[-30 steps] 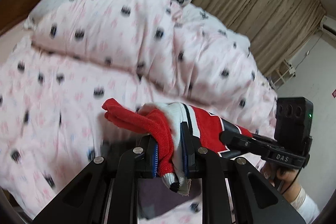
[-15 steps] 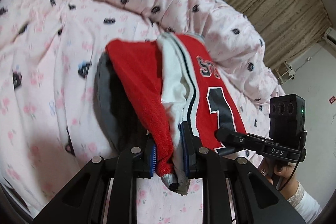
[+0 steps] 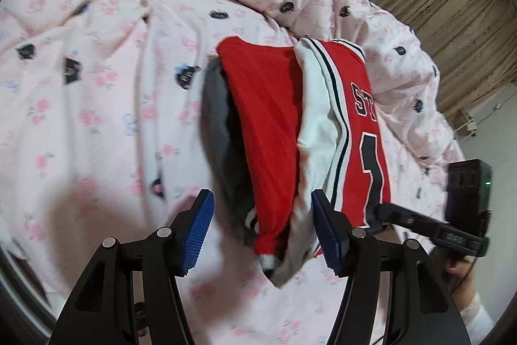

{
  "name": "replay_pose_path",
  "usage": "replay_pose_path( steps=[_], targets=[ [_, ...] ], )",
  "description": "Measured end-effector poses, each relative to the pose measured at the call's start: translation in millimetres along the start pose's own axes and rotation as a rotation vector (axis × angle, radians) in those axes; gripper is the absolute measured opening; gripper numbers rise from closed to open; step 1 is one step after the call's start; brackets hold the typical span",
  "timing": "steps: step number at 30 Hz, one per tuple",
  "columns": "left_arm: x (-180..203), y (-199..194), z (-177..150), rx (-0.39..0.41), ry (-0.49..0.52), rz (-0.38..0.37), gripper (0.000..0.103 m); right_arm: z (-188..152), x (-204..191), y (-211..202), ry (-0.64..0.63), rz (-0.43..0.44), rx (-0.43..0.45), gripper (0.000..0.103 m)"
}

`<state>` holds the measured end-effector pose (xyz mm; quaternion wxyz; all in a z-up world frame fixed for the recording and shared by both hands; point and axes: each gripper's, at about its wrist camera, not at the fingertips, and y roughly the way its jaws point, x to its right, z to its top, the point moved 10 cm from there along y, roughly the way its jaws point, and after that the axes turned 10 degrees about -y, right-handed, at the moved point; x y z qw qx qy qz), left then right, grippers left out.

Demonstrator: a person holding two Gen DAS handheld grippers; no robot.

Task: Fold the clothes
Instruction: 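Lower the folded jersey onto the dark grey garment and open both grippers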

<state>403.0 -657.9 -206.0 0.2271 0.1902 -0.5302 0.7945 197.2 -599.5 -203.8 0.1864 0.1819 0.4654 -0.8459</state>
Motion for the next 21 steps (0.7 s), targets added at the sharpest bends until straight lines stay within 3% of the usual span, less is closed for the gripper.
replay_pose_path(
  steps=[1,2,9,13,18,21],
  targets=[
    [-2,-3,-1,0.012,0.009,0.016,0.056,-2,1,-3,-0.019,-0.041,-0.001,0.048],
    [-1,-6,-1,0.024,0.022,0.024,0.056,-4,3,-7,-0.037,-0.082,-0.002,0.053],
    [3,-14,-1,0.055,0.027,0.035,0.056,-5,-8,-23,-0.126,-0.164,0.039,0.053],
    [-3,-32,5,0.143,-0.009,0.031,0.056,2,-19,-28,-0.194,-0.225,0.072,0.053],
    [-13,-18,-1,0.139,0.032,0.103,0.056,-3,-9,-10,-0.288,-0.399,-0.007,0.051],
    [-23,-2,-5,0.142,0.055,0.161,0.056,-10,0,3,-0.29,-0.422,-0.036,0.051]
  ],
)
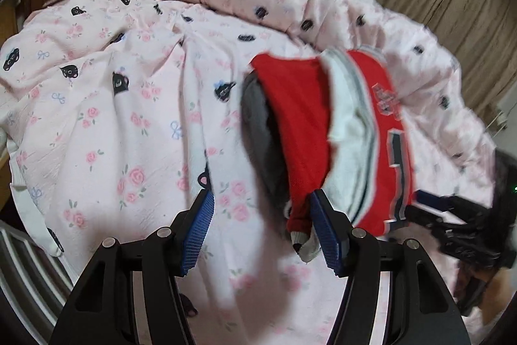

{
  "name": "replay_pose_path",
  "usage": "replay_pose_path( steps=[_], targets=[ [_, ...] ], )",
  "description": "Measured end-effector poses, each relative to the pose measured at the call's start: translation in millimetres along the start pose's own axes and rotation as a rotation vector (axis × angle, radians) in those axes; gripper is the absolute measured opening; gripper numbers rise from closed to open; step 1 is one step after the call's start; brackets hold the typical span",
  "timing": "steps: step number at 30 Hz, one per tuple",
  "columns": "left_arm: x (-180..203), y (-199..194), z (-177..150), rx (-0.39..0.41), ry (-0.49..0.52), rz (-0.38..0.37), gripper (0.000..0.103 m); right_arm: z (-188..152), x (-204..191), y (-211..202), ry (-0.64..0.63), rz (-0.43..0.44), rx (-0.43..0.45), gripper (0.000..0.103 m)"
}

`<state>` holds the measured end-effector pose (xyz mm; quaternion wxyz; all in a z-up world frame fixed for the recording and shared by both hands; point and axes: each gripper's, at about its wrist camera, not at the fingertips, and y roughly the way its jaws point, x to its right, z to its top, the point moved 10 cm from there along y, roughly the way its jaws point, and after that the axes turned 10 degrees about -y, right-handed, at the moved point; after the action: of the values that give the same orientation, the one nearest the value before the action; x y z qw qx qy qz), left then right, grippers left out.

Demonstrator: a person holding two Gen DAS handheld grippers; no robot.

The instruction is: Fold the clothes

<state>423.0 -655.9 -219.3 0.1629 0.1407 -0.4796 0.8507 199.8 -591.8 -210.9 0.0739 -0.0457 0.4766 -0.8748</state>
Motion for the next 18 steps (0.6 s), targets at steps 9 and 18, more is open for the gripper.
replay_pose_path(
  steps=[9,18],
  targets=[
    [-2,-18,4,0.081,0.014,0.015,0.056,3,-2,-14,0.026,0.001,0.04,0.052],
    [42,-95,2,0.246,0.191,0.056,0.056,15,-25,-75,0.037,-0.003,0.204,0.081]
  ],
)
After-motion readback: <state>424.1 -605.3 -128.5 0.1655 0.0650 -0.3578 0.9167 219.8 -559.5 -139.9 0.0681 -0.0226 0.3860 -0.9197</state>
